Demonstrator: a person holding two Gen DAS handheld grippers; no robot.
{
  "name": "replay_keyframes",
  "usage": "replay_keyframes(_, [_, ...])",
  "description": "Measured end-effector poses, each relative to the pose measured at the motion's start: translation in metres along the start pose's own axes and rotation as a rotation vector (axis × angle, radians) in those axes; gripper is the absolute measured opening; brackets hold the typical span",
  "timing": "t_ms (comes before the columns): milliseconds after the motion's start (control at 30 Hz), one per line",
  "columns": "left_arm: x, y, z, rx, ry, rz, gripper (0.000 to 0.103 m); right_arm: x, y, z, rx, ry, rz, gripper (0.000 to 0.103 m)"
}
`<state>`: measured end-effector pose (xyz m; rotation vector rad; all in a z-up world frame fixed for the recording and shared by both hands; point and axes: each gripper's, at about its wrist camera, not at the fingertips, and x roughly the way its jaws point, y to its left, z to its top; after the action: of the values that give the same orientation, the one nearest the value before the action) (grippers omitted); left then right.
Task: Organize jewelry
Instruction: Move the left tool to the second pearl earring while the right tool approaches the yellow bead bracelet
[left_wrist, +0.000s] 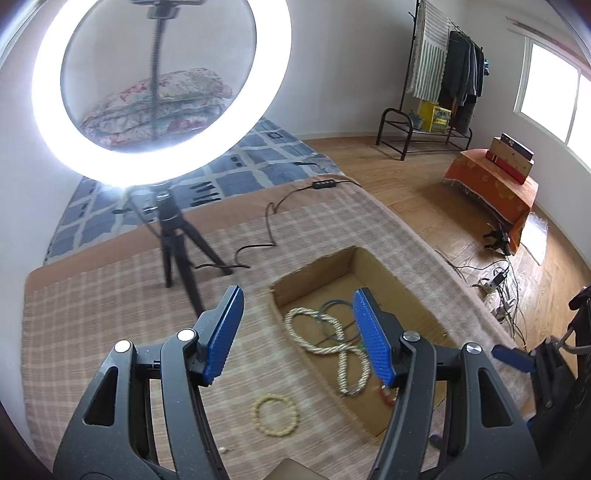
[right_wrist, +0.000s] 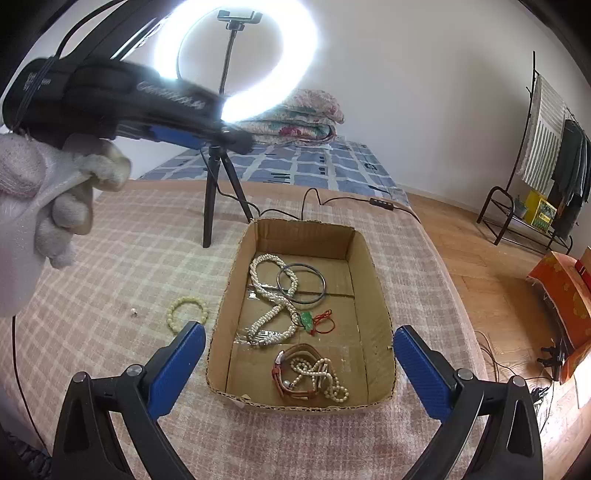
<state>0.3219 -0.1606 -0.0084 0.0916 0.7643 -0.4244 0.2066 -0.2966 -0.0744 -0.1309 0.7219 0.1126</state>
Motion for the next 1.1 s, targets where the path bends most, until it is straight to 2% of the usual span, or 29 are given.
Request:
replay_keyframes(300, [-0.02,0.053,-0.035,-0.026,0.025,0.051,0.064,-0.013,0.025,0.002,-0.052,-0.092,0.094,0.103])
replay_keyframes(400, [-0.026,0.067,-0.049,-0.035,0.039,0.06,0.064,-0.012,0.037,0.003,-0.08,-0.094,0.143,0.096])
replay_keyframes(467, [-0.029,0.076,-0.06,-0.047,0.051,0.061,0.064,-0.008,0.045,0.003,-0.1,-0.08,0.165,0.087])
replay_keyframes(633, [-0.03,0.095,-0.082,-0.071,0.08,0.058,0.063,0.004,0.064,0.0,-0.144,-0.038,0.223,0.075])
replay_keyframes(667, [-0.029,0.099,-0.086,-0.077,0.088,0.053,0.062,0.007,0.068,0.0,-0.15,-0.028,0.237,0.073])
replay_keyframes(700, [-0.028,0.101,-0.09,-0.081,0.097,0.048,0.056,0.009,0.071,-0.001,-0.155,-0.019,0.251,0.071])
replay_keyframes(833, [-0.02,0.106,-0.11,-0.087,0.147,0.014,0.043,0.019,0.083,-0.005,-0.179,0.033,0.312,0.06])
replay_keyframes(1000, [-0.001,0.111,-0.134,-0.111,0.226,-0.036,0.032,0.036,0.098,-0.012,-0.204,0.096,0.349,0.052])
replay_keyframes(1100, [0.01,0.113,-0.146,-0.122,0.26,-0.061,0.03,0.047,0.106,-0.015,-0.221,0.136,0.371,0.045])
